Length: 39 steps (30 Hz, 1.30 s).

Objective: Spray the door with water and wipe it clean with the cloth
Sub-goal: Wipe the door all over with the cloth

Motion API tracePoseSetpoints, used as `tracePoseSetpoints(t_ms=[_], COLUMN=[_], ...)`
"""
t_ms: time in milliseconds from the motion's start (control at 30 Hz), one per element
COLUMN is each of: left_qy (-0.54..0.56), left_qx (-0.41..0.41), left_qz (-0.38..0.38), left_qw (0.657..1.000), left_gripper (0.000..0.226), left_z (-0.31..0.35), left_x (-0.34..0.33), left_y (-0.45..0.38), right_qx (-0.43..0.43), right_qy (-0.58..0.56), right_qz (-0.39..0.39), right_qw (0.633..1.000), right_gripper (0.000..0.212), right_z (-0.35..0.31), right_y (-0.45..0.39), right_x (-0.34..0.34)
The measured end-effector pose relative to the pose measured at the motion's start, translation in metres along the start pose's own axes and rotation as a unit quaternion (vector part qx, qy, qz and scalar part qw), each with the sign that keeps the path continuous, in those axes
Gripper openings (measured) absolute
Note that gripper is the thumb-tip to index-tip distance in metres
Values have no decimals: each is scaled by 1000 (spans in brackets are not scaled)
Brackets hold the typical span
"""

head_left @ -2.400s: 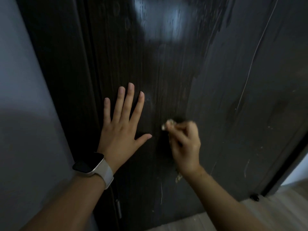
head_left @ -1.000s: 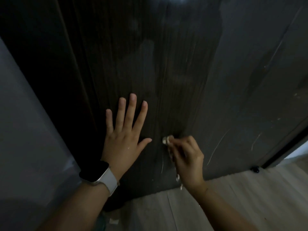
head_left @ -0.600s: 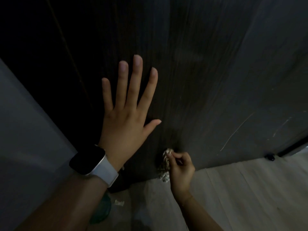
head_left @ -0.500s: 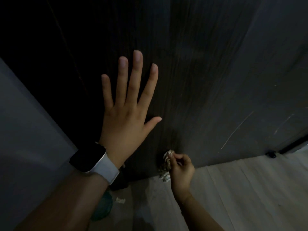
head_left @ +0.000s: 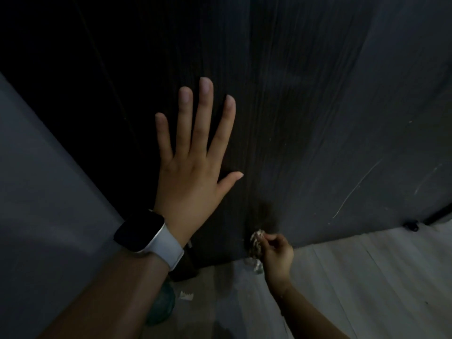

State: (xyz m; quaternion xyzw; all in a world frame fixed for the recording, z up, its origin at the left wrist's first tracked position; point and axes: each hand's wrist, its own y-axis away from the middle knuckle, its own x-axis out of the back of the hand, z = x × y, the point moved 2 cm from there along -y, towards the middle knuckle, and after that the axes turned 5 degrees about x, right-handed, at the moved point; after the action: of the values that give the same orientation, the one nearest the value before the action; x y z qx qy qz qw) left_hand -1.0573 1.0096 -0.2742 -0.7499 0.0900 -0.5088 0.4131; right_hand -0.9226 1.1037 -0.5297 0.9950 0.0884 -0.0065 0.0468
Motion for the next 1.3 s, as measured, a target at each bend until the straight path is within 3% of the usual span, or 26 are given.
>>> tracePoseSetpoints(t_ms=[200,267,333,433,567,633,767,833,900,933,967,1000,1067,1100,1167,1200,1233,1267,1300], left_qy=[12,13,21,24,36,22,-16,-24,-35,-41,-45,-46,-40,-39,-41,-42,-42,-43,-44], left_qx=[3,3,7,-3,-39,-22,-24,-31,-34,-34,-34,-34,-32,-32,-33,-34,-35,-35,-34], left_qz=[8,9,10,17,-16,-31,-15,-14,-15,-14,-13,-12,-9,-9,-13,-16,-18,-18,-18], left_qw=[1000,1000,1000,1000,998,999,999,999,999,998,998,998,999,999,999,998,998,998,998], left_gripper=[114,114,112,101,106,113,111,108,106,105,105,105,105,105,104,104,104,104,105], left_z=[1,0,0,4,13,11,6,5,5,5,5,5,5,5,6,6,6,7,7], left_x=[-2,-1,-1,-11,-45,-64,-83,-85,-85,-85,-86,-86,-86,-86,-85,-85,-84,-84,-84], left_y=[-1,-2,-1,17,68,85,91,91,92,92,92,92,92,93,92,92,91,91,91], right_qx=[203,229,177,30,-73,-150,-309,-341,-362,-367,-391,-382,-445,-462,-478,-495,-524,-510,-529], right_qy=[-48,-34,-11,20,-28,-103,-257,-263,-257,-253,-242,-259,-336,-344,-263,-284,-355,-398,-367], right_qz=[11,9,-7,-8,64,122,140,112,15,-27,7,58,120,92,-8,-17,13,61,80], right_qw=[978,973,984,999,995,976,905,896,896,895,888,885,821,812,838,821,774,761,761], right_gripper=[18,20,20,17,7,9,34,34,15,17,20,15,22,26,22,21,17,12,13], right_z=[-87,-88,-56,2,29,43,69,86,107,116,121,120,106,101,70,54,43,32,27], right_y=[2,0,-1,-7,-11,-6,-7,-15,-15,-17,-17,-18,-16,-14,-9,-3,2,9,7], right_x=[-6,-7,-4,6,13,14,1,-8,-19,-21,-23,-25,-30,-30,-33,-29,-31,-29,-32])
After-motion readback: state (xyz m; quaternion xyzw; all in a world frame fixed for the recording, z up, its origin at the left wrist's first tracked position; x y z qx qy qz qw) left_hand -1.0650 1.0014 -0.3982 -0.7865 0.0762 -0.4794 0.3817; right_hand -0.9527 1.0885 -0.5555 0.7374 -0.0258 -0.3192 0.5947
